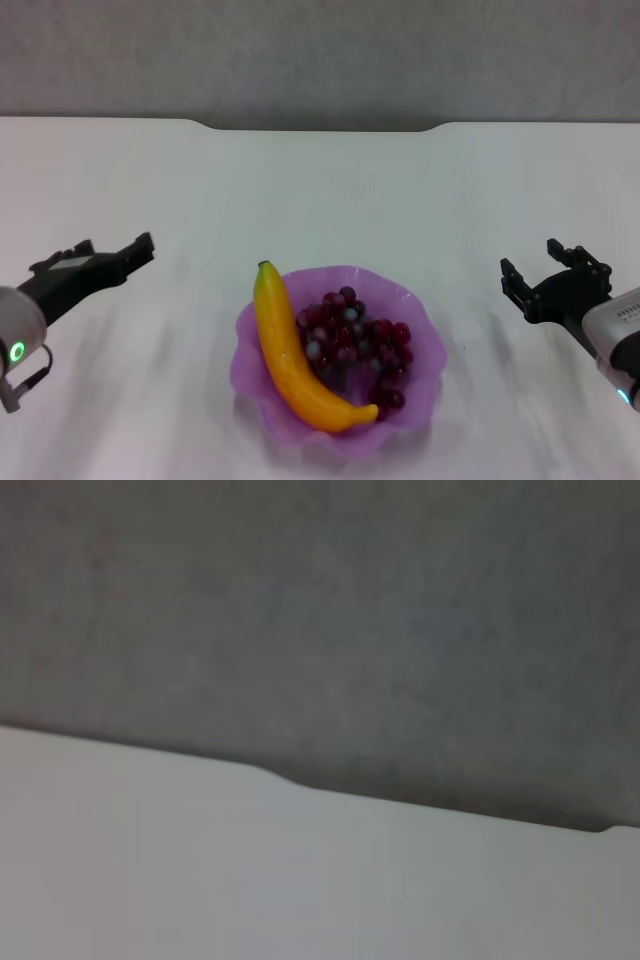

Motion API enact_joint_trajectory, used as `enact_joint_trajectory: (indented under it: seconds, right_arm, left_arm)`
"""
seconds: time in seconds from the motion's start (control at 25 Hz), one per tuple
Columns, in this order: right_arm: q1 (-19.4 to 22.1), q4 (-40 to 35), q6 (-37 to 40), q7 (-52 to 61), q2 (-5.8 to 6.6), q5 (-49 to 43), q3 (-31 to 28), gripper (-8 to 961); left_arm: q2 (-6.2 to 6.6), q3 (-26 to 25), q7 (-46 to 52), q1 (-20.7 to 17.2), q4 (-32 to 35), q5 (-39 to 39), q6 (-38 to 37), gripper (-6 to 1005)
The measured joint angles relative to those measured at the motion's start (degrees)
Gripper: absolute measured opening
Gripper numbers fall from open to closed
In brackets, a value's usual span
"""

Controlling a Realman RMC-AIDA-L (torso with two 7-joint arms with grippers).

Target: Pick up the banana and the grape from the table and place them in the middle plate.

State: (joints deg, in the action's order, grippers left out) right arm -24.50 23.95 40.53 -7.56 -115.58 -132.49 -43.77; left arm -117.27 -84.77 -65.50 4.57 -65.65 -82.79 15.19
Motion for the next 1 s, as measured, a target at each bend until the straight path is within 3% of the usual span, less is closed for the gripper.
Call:
enact_joint_trajectory:
  seconds: [0.36,0.56,0.8,1.0]
  right_arm:
    - [0.0,-0.4,0.2,0.1,0.0,0.1,-0.4,666]
    - [0.4,-0.8,3.2,0.2,0.01,-0.1,-0.1,666]
    - [0.7,-0.9,4.2,0.2,0.0,0.1,0.0,666]
    - [0.7,-0.9,4.2,0.2,0.01,-0.1,0.0,666]
  left_arm:
    - [-0.08,-0.2,-20.8,0.8,6.6,16.1,-1.1,876]
    - [-0.22,-1.1,-42.8,2.0,13.1,35.1,1.4,876]
    - [-0.33,-1.3,-78.7,2.2,26.4,65.0,24.0,876]
    - [-0.44,0.6,-93.2,3.7,37.8,76.4,39.3,876]
